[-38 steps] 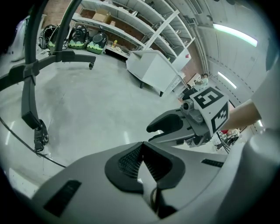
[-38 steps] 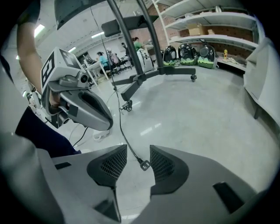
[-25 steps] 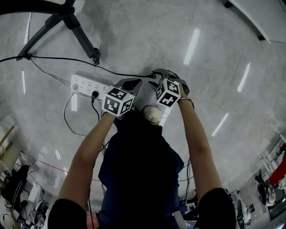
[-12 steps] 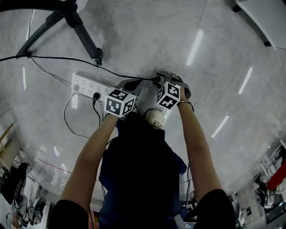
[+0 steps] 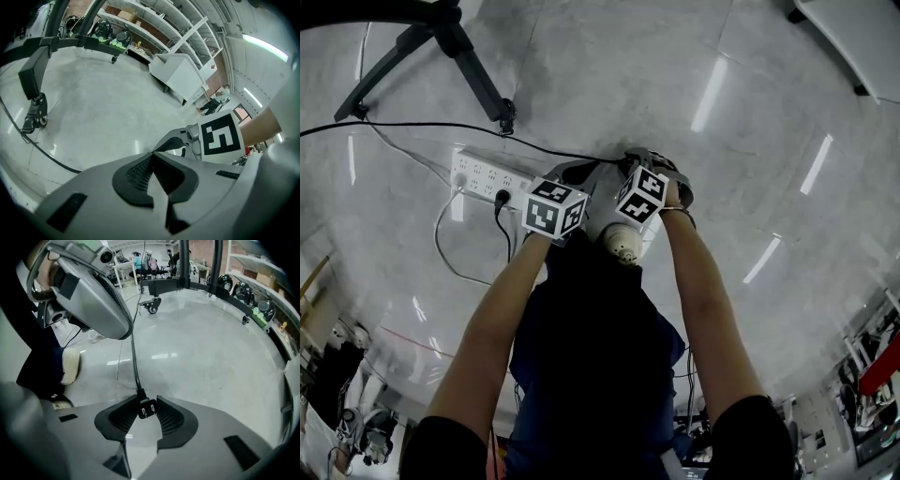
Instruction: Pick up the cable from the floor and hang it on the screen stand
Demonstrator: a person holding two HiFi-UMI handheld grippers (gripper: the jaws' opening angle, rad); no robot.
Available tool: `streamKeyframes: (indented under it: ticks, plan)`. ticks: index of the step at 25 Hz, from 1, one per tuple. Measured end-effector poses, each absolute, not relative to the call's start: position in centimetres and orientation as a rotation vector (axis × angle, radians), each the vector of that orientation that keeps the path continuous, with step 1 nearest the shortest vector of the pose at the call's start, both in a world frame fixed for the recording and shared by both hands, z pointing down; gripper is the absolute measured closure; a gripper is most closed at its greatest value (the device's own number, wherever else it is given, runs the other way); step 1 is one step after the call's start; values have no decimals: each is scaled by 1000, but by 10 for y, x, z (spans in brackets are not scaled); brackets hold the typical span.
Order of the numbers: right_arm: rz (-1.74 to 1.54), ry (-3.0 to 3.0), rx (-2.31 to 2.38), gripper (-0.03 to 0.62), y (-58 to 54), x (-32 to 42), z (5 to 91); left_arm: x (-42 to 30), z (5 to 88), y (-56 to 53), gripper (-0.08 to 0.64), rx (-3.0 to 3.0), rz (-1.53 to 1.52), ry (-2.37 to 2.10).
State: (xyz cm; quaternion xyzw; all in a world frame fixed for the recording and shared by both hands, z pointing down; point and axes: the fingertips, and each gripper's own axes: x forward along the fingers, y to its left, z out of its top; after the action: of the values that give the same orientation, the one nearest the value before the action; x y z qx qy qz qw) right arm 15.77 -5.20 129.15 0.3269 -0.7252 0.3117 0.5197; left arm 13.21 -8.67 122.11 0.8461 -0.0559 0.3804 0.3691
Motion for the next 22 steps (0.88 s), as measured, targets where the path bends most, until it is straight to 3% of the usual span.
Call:
streamKeyframes:
  ticks: [11,22]
  plan:
    - [889,-1713,809,449,-43,153,1235,110,1178,-98,552,2224,1071,-174]
    - [955,-1781,868,449,-65,127,1118,81,1091,-122,552,2207,1102,-261]
